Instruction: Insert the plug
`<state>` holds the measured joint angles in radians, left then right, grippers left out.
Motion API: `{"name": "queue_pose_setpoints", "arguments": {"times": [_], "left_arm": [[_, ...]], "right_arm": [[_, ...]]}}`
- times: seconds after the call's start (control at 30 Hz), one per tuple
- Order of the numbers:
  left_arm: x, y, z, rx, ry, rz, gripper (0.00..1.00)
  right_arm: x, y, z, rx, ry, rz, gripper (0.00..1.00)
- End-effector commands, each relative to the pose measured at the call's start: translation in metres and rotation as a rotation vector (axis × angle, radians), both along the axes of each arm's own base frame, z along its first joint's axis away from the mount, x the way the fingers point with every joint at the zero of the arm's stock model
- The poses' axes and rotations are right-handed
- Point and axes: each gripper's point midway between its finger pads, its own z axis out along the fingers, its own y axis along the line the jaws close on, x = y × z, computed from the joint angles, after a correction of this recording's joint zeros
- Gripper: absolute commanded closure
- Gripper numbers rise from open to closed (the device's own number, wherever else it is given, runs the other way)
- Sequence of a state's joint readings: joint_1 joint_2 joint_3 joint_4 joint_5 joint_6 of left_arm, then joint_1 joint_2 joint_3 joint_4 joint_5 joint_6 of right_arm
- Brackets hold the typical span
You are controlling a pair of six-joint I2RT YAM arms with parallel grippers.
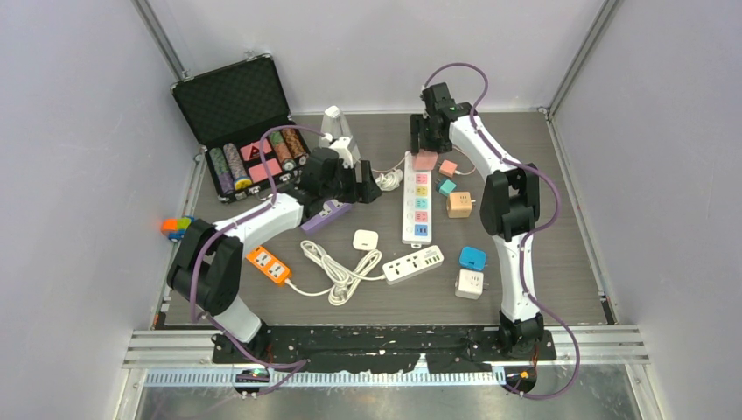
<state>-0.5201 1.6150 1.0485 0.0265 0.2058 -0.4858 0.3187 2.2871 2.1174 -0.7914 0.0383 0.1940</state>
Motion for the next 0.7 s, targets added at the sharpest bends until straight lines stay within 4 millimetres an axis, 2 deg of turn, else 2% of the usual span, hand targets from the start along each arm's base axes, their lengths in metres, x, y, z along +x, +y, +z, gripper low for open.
{"name": "queue_pose_setpoints", "arguments": {"times": [0.0, 0.17, 0.33, 0.67], "left_arm": [[0.003, -0.002, 0.009, -0.032, -0.034, -0.007, 0.22], [0.002, 0.0, 0.009, -0.032, -0.035, -0.006, 0.23], [0.0, 0.0, 0.008, -0.034, -0.031, -0.009, 0.23], [-0.001, 0.0, 0.004, -0.031, -0.022, -0.009, 0.24]], "right_arm": [[-0.004, 0.009, 0.027, 0.025, -0.012, 0.021, 0.95], [-0.002, 0.008, 0.035, 0.036, -0.021, 0.013, 0.95], [-0.003, 0.008, 0.034, 0.038, -0.018, 0.007, 0.95], [0.005, 0.006, 0.012, 0.012, -0.001, -0.009, 0.95]]}}
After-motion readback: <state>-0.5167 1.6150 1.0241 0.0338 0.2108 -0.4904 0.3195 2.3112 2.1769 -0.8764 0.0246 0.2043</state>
